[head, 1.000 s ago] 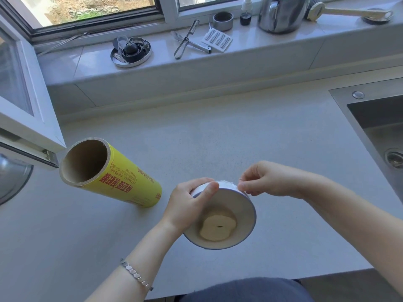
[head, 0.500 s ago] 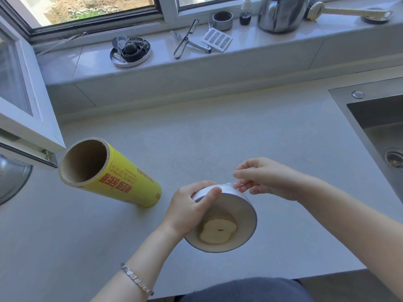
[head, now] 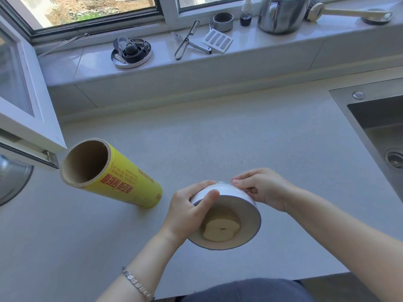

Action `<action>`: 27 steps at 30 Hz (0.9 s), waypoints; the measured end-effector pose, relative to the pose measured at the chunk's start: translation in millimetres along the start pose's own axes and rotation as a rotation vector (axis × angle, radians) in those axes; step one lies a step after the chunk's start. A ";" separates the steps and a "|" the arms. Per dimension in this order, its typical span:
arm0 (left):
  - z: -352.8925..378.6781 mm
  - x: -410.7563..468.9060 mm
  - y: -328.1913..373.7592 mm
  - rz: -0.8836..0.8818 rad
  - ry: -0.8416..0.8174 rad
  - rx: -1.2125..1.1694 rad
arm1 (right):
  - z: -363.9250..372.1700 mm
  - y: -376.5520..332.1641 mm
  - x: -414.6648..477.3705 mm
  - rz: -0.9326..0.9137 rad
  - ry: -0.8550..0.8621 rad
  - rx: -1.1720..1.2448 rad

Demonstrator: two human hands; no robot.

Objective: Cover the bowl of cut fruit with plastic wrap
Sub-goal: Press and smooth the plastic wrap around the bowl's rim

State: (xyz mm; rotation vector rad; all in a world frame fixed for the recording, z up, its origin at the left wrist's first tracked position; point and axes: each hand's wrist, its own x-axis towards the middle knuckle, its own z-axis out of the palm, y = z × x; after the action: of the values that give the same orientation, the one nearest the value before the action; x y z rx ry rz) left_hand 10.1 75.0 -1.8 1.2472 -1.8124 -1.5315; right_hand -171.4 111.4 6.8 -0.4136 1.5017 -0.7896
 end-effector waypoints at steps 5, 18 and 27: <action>1.0 -0.1 -1.9 0.015 0.039 -0.090 | 3.9 11.1 -1.1 -0.105 -0.020 -0.103; -10.8 12.1 0.7 0.027 0.032 -0.162 | 13.6 0.1 -21.5 -0.516 -0.287 -0.370; -8.7 13.6 -5.2 -0.153 0.241 -0.298 | -6.2 28.6 -6.8 -0.355 -0.363 -0.037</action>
State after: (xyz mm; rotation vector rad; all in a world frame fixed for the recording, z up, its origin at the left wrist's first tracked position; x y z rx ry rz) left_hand 12.3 59.0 -7.1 1.3778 -1.3105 -1.5847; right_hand -170.8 137.2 -8.4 -0.8216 1.1176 -0.9078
